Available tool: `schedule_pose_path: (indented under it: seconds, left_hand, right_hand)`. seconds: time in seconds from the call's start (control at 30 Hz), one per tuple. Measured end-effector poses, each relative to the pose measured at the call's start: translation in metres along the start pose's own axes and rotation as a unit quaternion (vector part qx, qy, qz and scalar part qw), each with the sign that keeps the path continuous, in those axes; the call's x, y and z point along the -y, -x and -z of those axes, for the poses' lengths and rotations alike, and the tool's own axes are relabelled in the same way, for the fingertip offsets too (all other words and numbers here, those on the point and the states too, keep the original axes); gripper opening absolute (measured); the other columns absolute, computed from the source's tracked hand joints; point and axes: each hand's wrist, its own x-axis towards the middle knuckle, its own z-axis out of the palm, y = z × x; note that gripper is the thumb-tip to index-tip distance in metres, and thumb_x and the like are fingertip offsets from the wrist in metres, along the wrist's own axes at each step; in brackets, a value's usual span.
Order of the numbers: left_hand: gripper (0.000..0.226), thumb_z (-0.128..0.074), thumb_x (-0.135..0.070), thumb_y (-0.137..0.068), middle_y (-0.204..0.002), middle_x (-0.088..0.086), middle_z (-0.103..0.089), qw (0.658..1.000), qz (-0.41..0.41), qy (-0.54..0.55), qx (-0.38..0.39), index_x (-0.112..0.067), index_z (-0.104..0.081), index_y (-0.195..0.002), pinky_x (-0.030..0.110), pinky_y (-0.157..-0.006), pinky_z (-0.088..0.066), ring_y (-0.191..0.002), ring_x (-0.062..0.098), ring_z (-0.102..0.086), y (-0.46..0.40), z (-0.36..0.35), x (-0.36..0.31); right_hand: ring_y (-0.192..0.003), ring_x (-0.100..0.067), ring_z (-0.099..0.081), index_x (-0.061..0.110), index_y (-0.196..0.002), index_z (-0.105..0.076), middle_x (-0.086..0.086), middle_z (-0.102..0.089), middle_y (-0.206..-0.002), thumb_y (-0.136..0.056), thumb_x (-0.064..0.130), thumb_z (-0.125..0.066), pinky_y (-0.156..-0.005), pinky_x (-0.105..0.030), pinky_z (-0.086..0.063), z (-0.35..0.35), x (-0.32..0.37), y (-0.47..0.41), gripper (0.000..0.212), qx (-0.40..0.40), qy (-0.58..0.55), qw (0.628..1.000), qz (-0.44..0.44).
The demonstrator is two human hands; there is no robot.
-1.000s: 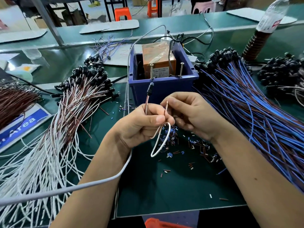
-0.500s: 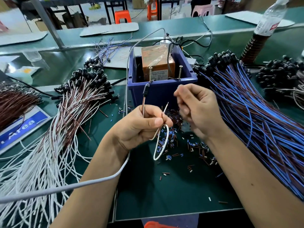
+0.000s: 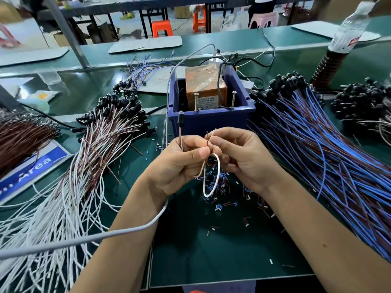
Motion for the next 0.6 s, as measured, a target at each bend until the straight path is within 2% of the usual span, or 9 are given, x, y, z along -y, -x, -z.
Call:
schedule_pose_path:
  seconds: [0.1,0.17,0.23,0.27,0.33,0.4,0.47,0.53,0.6]
  left_hand:
    - [0.011,-0.085,-0.018,-0.078,-0.092,0.012,-0.077,0.999,-0.026,-0.025,-0.013,-0.013,-0.077,-0.084,0.01,-0.045,-0.045,-0.052,0.0,-0.059,-0.003,-0.002,0.002]
    - [0.013,-0.088,-0.013,-0.076,-0.095,0.023,-0.07,0.993,-0.053,-0.074,-0.077,-0.015,-0.076,-0.078,0.011,-0.041,-0.036,-0.045,0.002,-0.041,-0.005,-0.003,0.002]
    - [0.016,-0.076,-0.002,-0.082,-0.102,0.02,-0.074,0.982,-0.1,-0.096,-0.13,-0.016,-0.076,-0.074,0.011,-0.041,-0.031,-0.043,0.0,-0.037,-0.008,-0.003,0.0]
    - [0.018,-0.07,0.001,-0.084,-0.1,0.016,-0.076,0.976,-0.126,-0.097,-0.151,-0.014,-0.076,-0.075,0.011,-0.04,-0.03,-0.042,-0.001,-0.036,-0.009,-0.003,0.0]
    - [0.009,-0.07,0.001,-0.085,-0.077,0.005,-0.075,0.954,-0.187,-0.114,-0.206,-0.006,-0.074,-0.081,0.013,-0.041,-0.028,-0.042,0.0,-0.033,-0.01,-0.003,-0.002]
    - [0.006,-0.077,0.001,-0.084,-0.062,-0.001,-0.068,0.912,-0.25,-0.159,-0.282,-0.003,-0.073,-0.086,0.016,-0.044,-0.03,-0.042,0.004,-0.036,-0.012,-0.003,-0.002]
    - [0.01,-0.08,0.001,-0.084,-0.063,0.0,-0.067,0.851,-0.302,-0.227,-0.366,-0.008,-0.074,-0.086,0.019,-0.048,-0.038,-0.047,0.008,-0.046,-0.015,-0.003,0.001]
    - [0.011,-0.081,-0.003,-0.086,-0.069,0.001,-0.07,0.793,-0.328,-0.288,-0.425,-0.012,-0.075,-0.086,0.02,-0.058,-0.046,-0.057,0.009,-0.057,-0.02,-0.005,0.004]
    - [0.009,-0.081,-0.005,-0.087,-0.073,0.001,-0.071,0.756,-0.338,-0.324,-0.458,-0.011,-0.075,-0.087,0.021,-0.065,-0.05,-0.064,0.008,-0.061,-0.023,-0.007,0.005]
  right_hand:
    - [-0.055,-0.004,-0.051,0.019,-0.094,-0.077,0.002,-0.065,-0.076,-0.087,0.028,-0.075,-0.04,-0.013,-0.035,0.0,0.002,0.0,0.011,0.007,-0.03,0.999,0.015]
    - [-0.062,-0.008,-0.056,0.018,-0.093,-0.072,-0.006,-0.067,-0.084,-0.097,0.021,-0.066,-0.039,-0.015,-0.034,0.002,0.007,0.0,0.007,-0.017,-0.057,0.997,0.045]
    - [-0.063,-0.01,-0.056,0.017,-0.093,-0.066,-0.01,-0.071,-0.096,-0.103,0.015,-0.058,-0.04,-0.017,-0.034,0.006,0.012,-0.001,0.013,-0.064,-0.061,0.992,0.093]
    - [-0.059,-0.01,-0.053,0.016,-0.094,-0.063,-0.01,-0.072,-0.094,-0.105,0.013,-0.056,-0.039,-0.018,-0.034,0.007,0.013,-0.002,0.014,-0.1,-0.047,0.987,0.12]
    - [-0.051,-0.01,-0.049,0.013,-0.095,-0.063,-0.006,-0.07,-0.082,-0.105,0.012,-0.058,-0.041,-0.022,-0.036,0.008,0.014,-0.003,0.011,-0.2,0.027,0.964,0.175]
    - [-0.054,-0.009,-0.055,0.012,-0.094,-0.069,0.0,-0.069,-0.074,-0.102,0.014,-0.064,-0.051,-0.028,-0.045,0.01,0.012,-0.004,0.01,-0.313,0.163,0.91,0.219]
    - [-0.064,-0.011,-0.065,0.015,-0.093,-0.074,0.005,-0.07,-0.074,-0.1,0.017,-0.067,-0.062,-0.034,-0.053,0.011,0.009,-0.004,0.01,-0.386,0.278,0.844,0.249]
    - [-0.073,-0.012,-0.069,0.015,-0.094,-0.078,0.006,-0.073,-0.079,-0.099,0.019,-0.069,-0.067,-0.033,-0.058,0.009,0.008,-0.005,0.011,-0.415,0.345,0.796,0.275]
    - [-0.077,-0.008,-0.07,0.011,-0.097,-0.08,0.005,-0.075,-0.085,-0.099,0.017,-0.069,-0.07,-0.028,-0.058,0.006,0.009,-0.006,0.013,-0.413,0.38,0.769,0.307]
